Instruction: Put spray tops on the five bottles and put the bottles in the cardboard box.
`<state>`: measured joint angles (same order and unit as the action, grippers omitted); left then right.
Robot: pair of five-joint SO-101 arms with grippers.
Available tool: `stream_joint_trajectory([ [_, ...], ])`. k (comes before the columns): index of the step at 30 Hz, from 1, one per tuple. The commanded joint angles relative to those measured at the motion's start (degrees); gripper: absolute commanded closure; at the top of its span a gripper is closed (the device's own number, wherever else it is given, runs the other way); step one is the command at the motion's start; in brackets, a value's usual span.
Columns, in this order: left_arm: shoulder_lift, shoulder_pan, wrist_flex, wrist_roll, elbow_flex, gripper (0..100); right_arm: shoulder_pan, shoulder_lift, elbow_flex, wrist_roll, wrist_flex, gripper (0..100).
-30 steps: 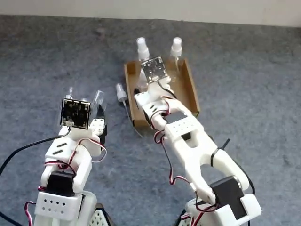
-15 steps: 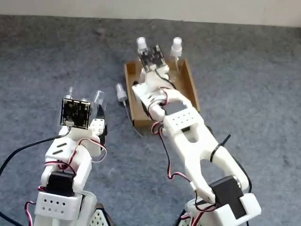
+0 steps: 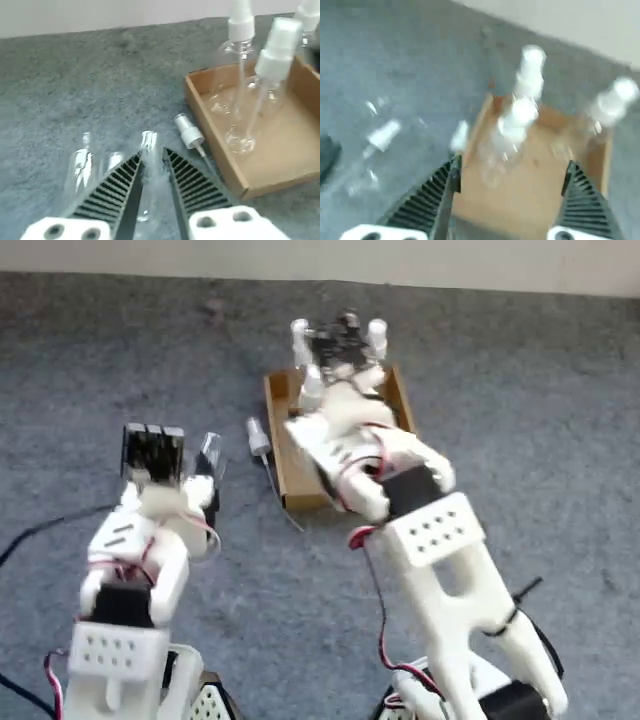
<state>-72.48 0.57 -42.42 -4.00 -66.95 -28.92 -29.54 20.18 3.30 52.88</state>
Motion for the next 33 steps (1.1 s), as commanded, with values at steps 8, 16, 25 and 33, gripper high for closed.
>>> stream_joint_trajectory([
  [8, 43.56, 14.02, -25.85, 9.93, 42.51, 90, 20.7, -5.67, 0.4, 2.99, 26.59, 85.5],
  [16, 64.04, 18.15, -36.84, 16.79, 62.81, 84, 27.82, -9.1, 24.48, 11.69, 18.59, 85.5],
  [25, 78.73, 10.07, -42.64, 20.31, 75.03, 83, 29.67, -23.87, 43.21, 17.32, 16.13, 85.5],
  [33, 82.95, 5.93, -42.55, 17.67, 78.9, 83, 27.38, -28.7, 43.38, 16.97, 17.36, 85.5],
])
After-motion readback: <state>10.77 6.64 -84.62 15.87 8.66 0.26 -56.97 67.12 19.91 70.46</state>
